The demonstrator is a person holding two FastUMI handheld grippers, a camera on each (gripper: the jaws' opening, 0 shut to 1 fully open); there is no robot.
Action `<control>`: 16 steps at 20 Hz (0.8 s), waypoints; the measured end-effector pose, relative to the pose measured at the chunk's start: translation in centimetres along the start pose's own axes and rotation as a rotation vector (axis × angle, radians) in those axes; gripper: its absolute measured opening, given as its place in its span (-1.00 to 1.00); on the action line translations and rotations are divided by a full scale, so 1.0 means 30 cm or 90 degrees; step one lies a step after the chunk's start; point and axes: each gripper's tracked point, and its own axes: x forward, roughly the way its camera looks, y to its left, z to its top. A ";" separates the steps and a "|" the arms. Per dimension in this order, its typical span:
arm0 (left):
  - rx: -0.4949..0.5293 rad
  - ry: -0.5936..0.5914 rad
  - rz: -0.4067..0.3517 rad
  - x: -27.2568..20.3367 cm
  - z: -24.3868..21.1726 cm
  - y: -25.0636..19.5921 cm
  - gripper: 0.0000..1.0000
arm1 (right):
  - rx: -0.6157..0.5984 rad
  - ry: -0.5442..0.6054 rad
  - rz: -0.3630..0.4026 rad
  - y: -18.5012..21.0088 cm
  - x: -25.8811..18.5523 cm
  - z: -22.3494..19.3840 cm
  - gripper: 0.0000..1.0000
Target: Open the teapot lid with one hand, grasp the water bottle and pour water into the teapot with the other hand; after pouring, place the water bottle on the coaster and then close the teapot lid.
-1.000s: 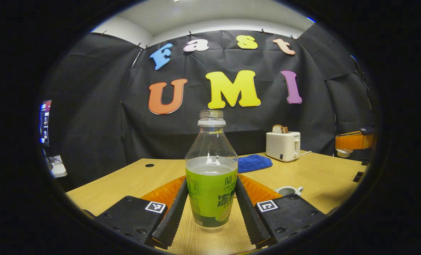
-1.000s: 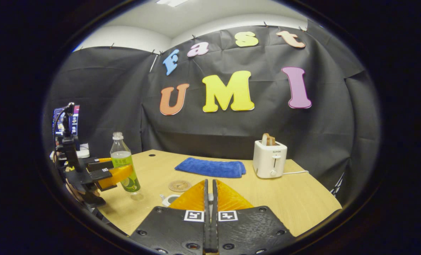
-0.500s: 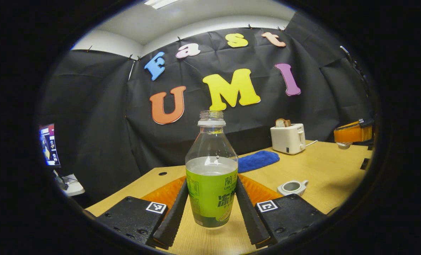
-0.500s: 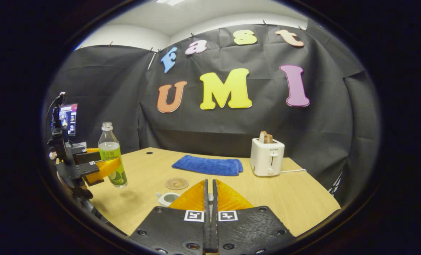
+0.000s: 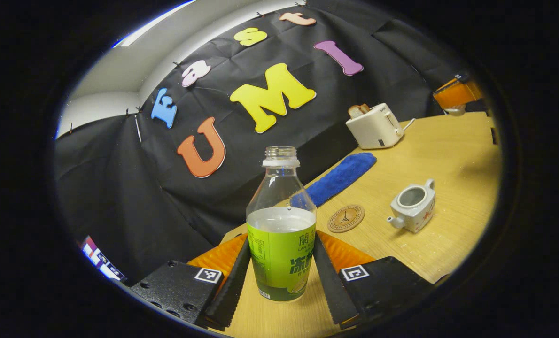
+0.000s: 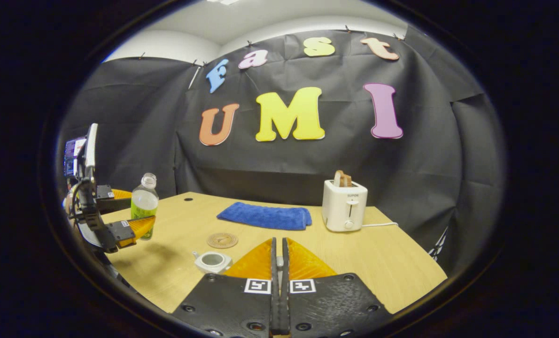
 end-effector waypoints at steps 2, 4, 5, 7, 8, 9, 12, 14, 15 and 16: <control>0.056 0.015 -0.007 0.004 0.007 -0.004 0.53 | 0.005 0.008 -0.010 -0.026 0.003 -0.007 -1.00; 0.110 0.024 -0.014 0.017 0.011 -0.012 0.54 | 0.004 0.010 -0.011 -0.033 0.005 -0.010 -1.00; 0.136 0.026 -0.019 0.023 0.020 -0.022 0.53 | 0.004 0.011 -0.012 -0.037 0.004 -0.011 -1.00; 0.193 0.029 -0.032 0.035 0.017 -0.057 0.54 | 0.004 0.015 -0.014 -0.043 0.012 -0.015 -1.00; 0.224 0.030 -0.035 0.043 0.019 -0.073 0.53 | 0.004 0.017 -0.016 -0.048 0.011 -0.020 -1.00; 0.248 0.030 -0.037 0.048 0.025 -0.081 0.53 | 0.005 0.019 -0.017 -0.053 0.011 -0.022 -1.00; 0.290 0.049 -0.053 0.061 0.005 -0.129 0.53 | 0.005 0.025 -0.018 -0.055 0.020 -0.033 -1.00; 0.323 0.059 -0.060 0.065 -0.002 -0.149 0.53 | 0.003 0.029 -0.018 -0.057 0.020 -0.042 -1.00; 0.346 0.070 -0.066 0.065 -0.007 -0.160 0.53 | -0.001 0.032 -0.023 -0.066 0.026 -0.044 -1.00; 0.378 0.076 -0.068 0.069 -0.011 -0.164 0.53 | -0.002 0.033 -0.026 -0.072 0.026 -0.045 -1.00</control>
